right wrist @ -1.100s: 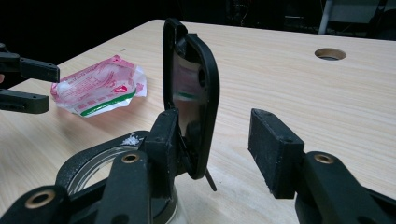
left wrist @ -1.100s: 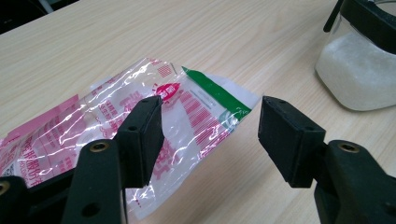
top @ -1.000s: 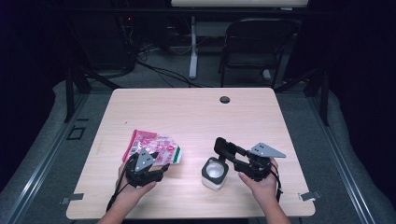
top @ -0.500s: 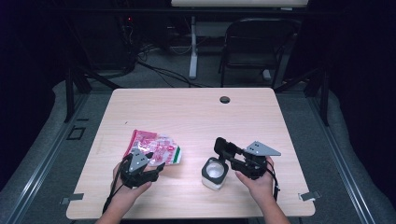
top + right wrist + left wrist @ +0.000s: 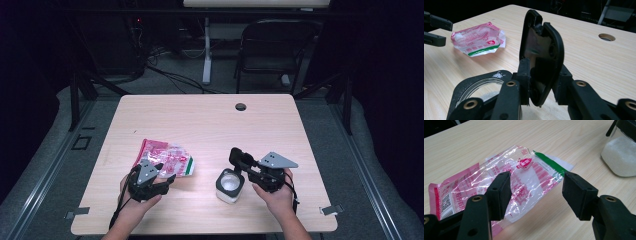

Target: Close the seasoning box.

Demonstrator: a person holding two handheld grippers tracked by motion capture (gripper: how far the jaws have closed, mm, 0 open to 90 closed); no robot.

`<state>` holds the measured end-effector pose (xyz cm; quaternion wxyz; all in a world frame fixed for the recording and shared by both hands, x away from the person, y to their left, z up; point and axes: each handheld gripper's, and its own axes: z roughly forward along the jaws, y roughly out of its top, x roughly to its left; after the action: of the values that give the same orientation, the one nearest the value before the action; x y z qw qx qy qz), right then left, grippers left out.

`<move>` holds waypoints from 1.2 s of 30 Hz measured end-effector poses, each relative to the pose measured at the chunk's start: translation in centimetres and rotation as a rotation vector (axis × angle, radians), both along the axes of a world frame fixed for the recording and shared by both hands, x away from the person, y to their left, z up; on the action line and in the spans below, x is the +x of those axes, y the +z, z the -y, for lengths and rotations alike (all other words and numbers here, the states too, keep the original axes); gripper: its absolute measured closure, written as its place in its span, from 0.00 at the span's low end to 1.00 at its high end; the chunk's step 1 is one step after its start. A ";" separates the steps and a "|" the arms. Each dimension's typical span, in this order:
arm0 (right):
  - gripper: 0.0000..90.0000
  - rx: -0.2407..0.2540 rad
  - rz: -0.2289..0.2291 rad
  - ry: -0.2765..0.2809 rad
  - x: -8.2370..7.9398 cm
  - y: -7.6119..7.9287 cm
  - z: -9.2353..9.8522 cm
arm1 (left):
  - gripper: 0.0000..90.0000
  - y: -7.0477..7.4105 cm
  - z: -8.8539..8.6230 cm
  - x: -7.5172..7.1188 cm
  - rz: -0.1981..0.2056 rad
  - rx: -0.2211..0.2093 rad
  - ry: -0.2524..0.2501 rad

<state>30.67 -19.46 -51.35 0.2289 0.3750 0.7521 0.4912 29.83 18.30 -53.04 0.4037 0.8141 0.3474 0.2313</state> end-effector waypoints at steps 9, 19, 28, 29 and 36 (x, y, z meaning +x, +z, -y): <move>0.83 -0.045 0.026 0.011 -0.2 0.1 -0.1 | 0.44 0.0 0.1 0.0 0.004 0.006 -0.001; 0.85 -0.084 0.058 0.018 -0.7 0.2 -0.4 | 0.44 0.0 0.2 0.1 0.005 0.000 -0.005; 0.87 -0.108 0.079 0.025 -1.3 0.2 -0.8 | 0.44 -0.1 0.5 0.3 0.003 0.004 -0.015; 0.87 -0.113 0.082 0.025 -1.3 0.3 -0.8 | 0.44 -0.1 0.6 0.3 0.004 0.004 -0.016; 0.85 -0.123 0.091 0.028 -1.6 0.3 -0.9 | 0.44 -0.1 0.7 0.5 0.003 0.003 -0.020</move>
<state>29.05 -18.51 -51.07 0.2786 0.3268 0.7748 0.4640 30.29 17.63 -53.10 0.4054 0.8179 0.3382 0.2289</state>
